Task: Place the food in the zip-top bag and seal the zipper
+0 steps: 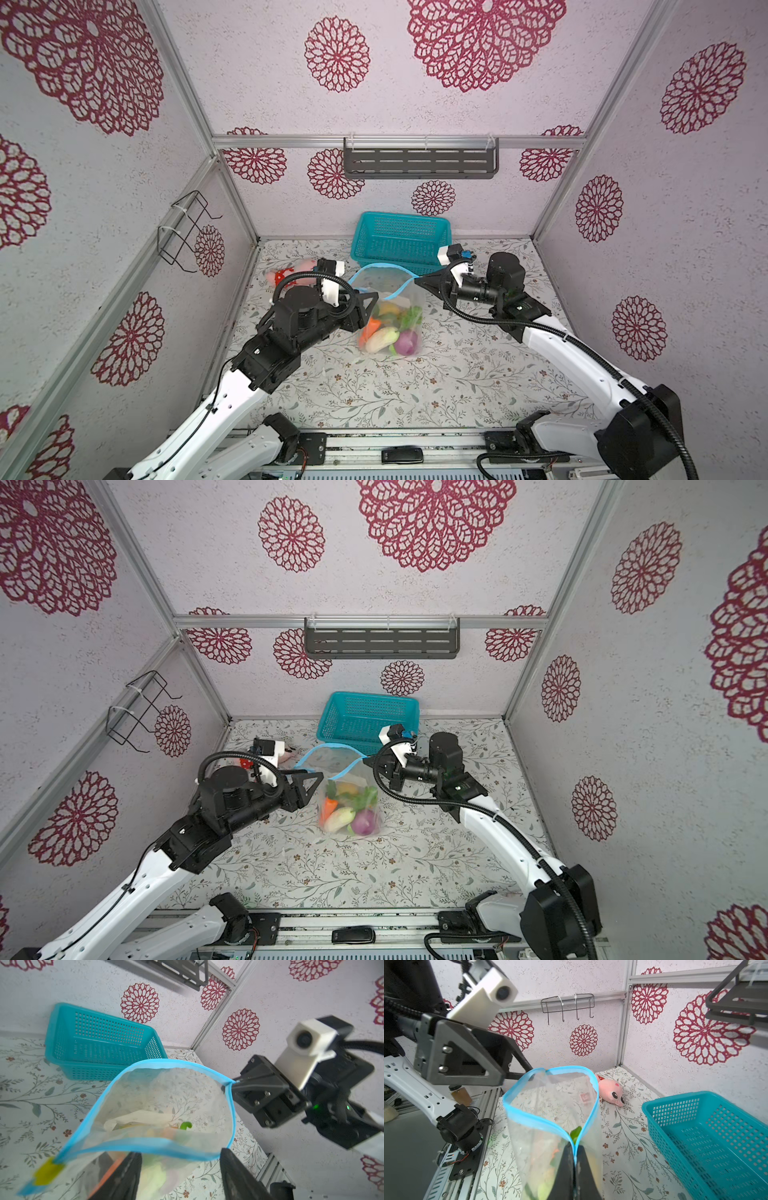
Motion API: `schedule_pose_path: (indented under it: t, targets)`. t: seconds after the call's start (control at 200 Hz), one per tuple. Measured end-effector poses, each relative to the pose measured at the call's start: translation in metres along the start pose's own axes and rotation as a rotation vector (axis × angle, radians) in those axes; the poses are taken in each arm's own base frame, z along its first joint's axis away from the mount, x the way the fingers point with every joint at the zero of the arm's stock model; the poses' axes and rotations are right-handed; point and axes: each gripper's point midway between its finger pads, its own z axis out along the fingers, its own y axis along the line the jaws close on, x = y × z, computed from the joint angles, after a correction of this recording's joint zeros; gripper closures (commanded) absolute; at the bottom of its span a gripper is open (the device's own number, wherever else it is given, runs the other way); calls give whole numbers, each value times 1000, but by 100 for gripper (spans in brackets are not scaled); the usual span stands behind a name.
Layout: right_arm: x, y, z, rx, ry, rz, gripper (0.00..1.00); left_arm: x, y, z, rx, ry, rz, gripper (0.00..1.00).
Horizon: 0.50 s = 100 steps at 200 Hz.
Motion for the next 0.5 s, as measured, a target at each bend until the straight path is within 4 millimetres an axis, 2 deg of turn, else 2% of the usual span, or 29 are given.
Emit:
schedule_pose_path:
  t: [0.08,0.21,0.285,0.365,0.5]
  targets:
    - [3,-7,-1,-5,26,-10,100,19,12,-6,21,11,52,33]
    - [12,-15,-9,-4,51,-4,100,50,57,-8,-21,36,43,32]
    - [13,-19,-14,-2,53,0,100,63,74,-5,-26,47,21,28]
    - [14,-22,-17,-7,51,4,100,75,78,1,-7,72,11,27]
    - [17,-26,-18,-21,45,16,100,63,69,9,47,-10,54,30]
